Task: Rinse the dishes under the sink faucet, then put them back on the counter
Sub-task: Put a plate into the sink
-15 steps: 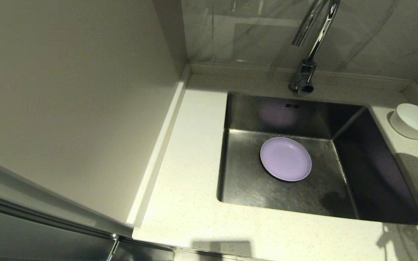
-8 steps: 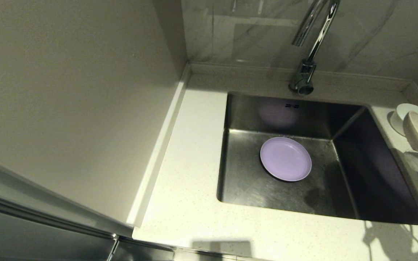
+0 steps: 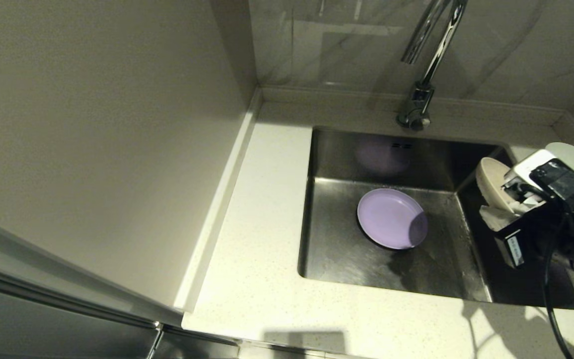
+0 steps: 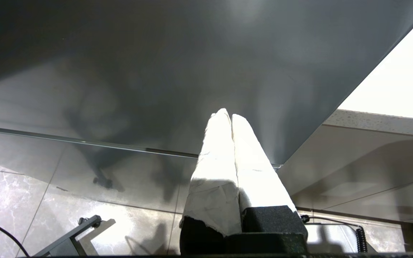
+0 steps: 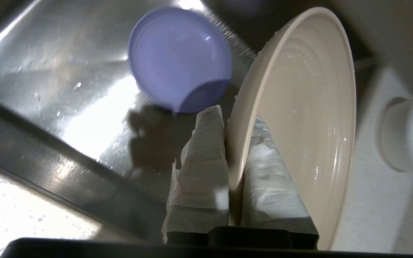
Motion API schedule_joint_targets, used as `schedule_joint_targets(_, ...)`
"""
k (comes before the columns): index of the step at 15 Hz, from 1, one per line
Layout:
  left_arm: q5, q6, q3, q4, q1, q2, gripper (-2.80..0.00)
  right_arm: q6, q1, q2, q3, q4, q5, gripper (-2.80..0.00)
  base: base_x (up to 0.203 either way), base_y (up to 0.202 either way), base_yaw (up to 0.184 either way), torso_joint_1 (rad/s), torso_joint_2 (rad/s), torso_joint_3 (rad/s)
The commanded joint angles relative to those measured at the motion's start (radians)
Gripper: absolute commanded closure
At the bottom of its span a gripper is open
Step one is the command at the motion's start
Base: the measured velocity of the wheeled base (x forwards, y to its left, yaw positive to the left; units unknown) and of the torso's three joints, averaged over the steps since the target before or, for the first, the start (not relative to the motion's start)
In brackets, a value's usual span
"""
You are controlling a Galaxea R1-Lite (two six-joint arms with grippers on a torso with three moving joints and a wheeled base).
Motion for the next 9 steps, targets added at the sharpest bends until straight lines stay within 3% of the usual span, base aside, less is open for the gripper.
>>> schedule_joint_targets(1, 0.001, -0.001, 0.000, -0.001, 0.000, -0.003, 0.00, -0.002, 0.007, 0.137, -0.003, -0.034, -0.001, 0.00, 0.000, 0.000, 0.000, 0.000, 0.00, 0.000)
schedule_joint_targets(5, 0.001, 0.000, 0.000, -0.001, 0.000, -0.003, 0.00, -0.003, 0.007, 0.380, -0.022, -0.230, -0.001, 0.00, 0.000, 0.000, 0.000, 0.000, 0.00, 0.000)
schedule_joint_targets(9, 0.001, -0.001, 0.000, -0.001, 0.000, -0.003, 0.00, -0.004, 0.007, 0.566, -0.151, -0.260, -0.001, 0.00, 0.000, 0.000, 0.000, 0.000, 0.00, 0.000)
